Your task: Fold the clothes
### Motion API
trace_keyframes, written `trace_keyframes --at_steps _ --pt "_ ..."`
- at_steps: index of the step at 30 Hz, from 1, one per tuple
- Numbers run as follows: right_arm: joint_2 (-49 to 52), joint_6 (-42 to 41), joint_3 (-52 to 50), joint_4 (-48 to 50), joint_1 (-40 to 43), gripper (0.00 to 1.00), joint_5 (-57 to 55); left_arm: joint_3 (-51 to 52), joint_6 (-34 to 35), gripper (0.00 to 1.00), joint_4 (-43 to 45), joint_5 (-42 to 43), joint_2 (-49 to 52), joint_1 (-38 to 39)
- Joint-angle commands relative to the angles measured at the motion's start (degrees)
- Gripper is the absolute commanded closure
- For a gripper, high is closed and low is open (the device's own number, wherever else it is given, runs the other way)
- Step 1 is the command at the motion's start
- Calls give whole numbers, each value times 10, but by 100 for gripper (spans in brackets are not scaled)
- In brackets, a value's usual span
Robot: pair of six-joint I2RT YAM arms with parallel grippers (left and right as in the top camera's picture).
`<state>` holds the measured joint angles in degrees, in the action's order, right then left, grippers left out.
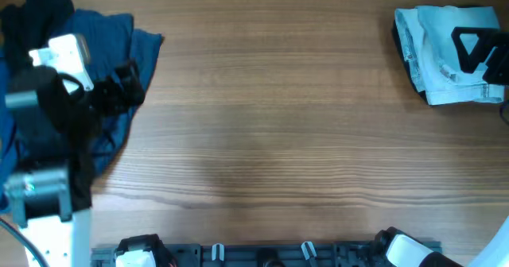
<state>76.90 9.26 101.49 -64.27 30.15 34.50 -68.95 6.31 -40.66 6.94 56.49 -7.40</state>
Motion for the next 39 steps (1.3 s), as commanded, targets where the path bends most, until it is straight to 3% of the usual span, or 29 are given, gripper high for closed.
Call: trace_keyframes --at_steps 1,3,6,8,17,23,39 --pt "2 -3 -3 0 -1 0 11 182 7 0 201 48 -105 6" --pt "2 -3 -3 0 -1 0 11 322 39 0 366 48 -193 6" --pt "2 -3 -3 0 -1 0 11 465 47 0 478 48 -296 6" --pt "2 -3 -3 0 -1 0 11 548 46 0 506 48 -373 6" --pt "2 -3 -3 0 -1 0 11 686 46 0 499 37 -528 11" --pt "2 -3 -3 0 -1 0 11 686 44 0 368 16 -564 12" --pt "2 -3 -3 0 -1 0 11 686 48 0 372 26 -562 12"
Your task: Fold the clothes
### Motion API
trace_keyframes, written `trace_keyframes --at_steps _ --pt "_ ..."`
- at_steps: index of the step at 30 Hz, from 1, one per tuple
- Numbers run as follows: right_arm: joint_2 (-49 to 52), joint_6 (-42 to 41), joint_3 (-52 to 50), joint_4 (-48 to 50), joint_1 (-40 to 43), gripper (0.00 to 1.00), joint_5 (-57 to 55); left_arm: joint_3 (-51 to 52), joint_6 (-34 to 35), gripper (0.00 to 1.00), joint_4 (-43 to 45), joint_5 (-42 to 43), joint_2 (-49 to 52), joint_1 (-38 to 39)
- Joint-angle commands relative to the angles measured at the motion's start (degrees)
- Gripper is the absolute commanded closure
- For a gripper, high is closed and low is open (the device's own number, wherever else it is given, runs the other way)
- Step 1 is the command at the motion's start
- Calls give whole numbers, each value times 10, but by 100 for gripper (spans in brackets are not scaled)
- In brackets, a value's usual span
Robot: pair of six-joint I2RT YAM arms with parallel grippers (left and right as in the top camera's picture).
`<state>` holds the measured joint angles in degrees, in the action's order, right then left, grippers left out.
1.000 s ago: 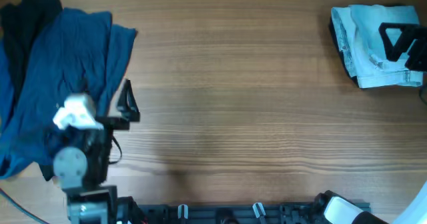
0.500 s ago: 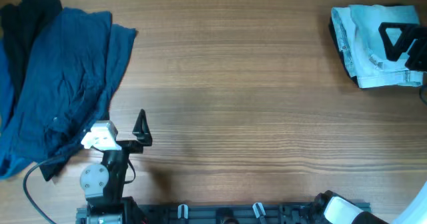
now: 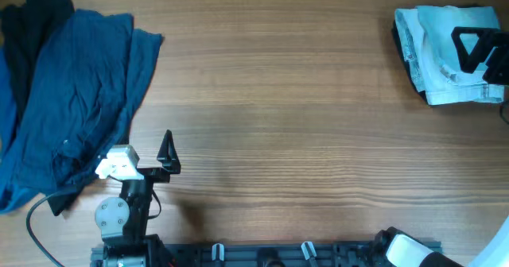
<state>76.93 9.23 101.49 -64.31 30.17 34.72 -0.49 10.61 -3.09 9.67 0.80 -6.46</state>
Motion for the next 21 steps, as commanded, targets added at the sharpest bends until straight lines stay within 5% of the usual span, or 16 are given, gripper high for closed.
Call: trace_keyframes --at_steps 1,8,12,15,18,21 --pt "2 -3 -3 0 -1 0 9 2 5 0 -4 -1 -5 2" --pt "-31 -3 -4 0 -20 0 9 2 5 0 -4 -1 -4 2" --pt "-96 -3 -9 11 -203 0 -93 2 5 0 -4 -1 -4 2" --pt "-184 -3 -122 195 -361 0 -236 2 5 0 -4 -1 -4 2" --pt "-294 -3 -351 435 -369 0 -227 2 5 0 -4 -1 -4 2" --pt "-395 -2 -546 565 -360 0 -228 2 5 0 -4 -1 -4 2"
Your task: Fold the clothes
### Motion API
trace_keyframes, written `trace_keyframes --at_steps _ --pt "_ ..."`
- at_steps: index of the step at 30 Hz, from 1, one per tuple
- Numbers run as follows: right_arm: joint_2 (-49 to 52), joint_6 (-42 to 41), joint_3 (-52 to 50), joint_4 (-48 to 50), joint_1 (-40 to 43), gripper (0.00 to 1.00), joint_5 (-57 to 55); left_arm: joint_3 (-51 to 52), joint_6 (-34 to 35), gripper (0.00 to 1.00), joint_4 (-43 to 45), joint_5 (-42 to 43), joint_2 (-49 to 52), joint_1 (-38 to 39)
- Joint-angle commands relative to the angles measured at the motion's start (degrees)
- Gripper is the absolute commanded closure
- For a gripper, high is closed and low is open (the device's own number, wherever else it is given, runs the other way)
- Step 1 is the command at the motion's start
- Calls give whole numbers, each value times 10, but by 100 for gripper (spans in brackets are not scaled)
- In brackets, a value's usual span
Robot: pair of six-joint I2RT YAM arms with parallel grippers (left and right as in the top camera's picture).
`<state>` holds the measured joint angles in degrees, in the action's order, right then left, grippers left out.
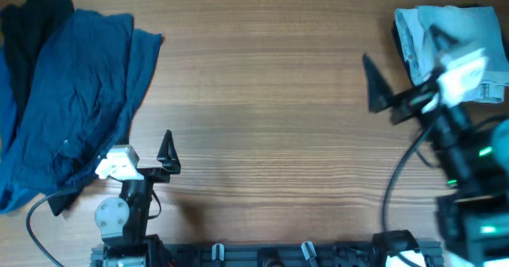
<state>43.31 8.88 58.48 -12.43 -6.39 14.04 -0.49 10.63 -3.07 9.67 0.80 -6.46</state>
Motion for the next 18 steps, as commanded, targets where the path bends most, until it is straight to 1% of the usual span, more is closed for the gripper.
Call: trace_keyframes --at_steps 1,5,7,10,12,16,18 --pt "-112 0 -203 86 14 0 -21 2 5 0 -4 -1 -4 2" --pt "-240 2 -370 118 19 0 -25 2 5 0 -4 -1 -4 2" --pt "-287 1 -434 128 20 0 -25 2 5 0 -4 -1 -4 2" --pt "-326 -1 -524 186 25 0 -20 2 5 0 -4 -1 -4 2" --pt "-339 -1 -557 207 30 0 -13 2 5 0 -4 -1 -4 2" --pt "-371 0 -578 207 31 0 -12 2 5 0 -4 -1 -4 2" --pt "-396 0 -582 168 31 0 -10 2 5 0 -4 -1 -4 2"
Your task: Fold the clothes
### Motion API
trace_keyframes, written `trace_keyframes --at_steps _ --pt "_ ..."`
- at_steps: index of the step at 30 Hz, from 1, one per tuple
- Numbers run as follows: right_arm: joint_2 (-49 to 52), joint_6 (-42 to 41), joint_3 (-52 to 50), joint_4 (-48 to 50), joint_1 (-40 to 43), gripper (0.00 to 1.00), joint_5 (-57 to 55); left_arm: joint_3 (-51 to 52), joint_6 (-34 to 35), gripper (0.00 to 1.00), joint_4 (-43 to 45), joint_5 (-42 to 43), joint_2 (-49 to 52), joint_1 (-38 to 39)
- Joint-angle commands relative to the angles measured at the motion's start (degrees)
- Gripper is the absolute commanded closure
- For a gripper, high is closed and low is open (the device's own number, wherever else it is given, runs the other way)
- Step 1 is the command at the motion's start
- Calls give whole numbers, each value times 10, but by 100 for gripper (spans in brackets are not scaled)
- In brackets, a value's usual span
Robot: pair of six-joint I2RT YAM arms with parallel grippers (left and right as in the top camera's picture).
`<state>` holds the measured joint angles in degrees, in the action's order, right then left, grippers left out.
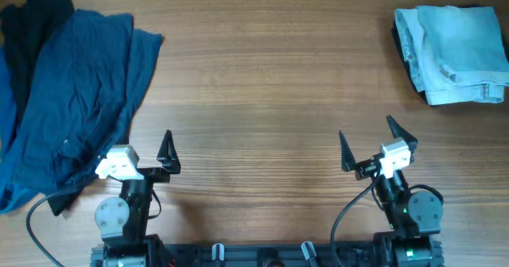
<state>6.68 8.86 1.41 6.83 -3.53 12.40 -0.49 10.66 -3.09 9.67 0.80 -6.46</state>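
Observation:
A crumpled dark blue garment [79,100] lies at the table's left edge, with a black garment [36,21] under its far corner. At the far right sits a folded light blue stack [453,52]. My left gripper [170,153] is parked near the front edge, just right of the blue garment's lower corner. Its fingers stand apart and hold nothing. My right gripper [366,132] is parked near the front right, well short of the folded stack. It is open and empty.
The wooden table [262,84] spans the view. A black cable [40,219] loops beside the left arm's base, and another cable [350,207] curves at the right arm's base. The arm mounts line the front edge.
My right arm has pulled back from beside the folded light blue stack to the front edge, gripper open. The left arm and both piles have not moved.
At first my left arm was over the dark blue pile and my right gripper rested on the folded stack. Then the left arm stood at the front edge, off the blue garment. Later the right arm was off the stack; now both arms are parked.

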Motion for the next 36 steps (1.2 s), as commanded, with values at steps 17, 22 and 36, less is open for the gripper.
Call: trace_keyframes --at_steps 17,22,36 --pt "-59 -62 -11 -57 35 0 5 2 5 0 -4 -1 -4 2" --pt "-59 -62 -11 -57 35 0 5 2 5 0 -4 -1 -4 2" --pt "-59 -63 -11 -57 35 0 5 2 5 0 -4 -1 -4 2"
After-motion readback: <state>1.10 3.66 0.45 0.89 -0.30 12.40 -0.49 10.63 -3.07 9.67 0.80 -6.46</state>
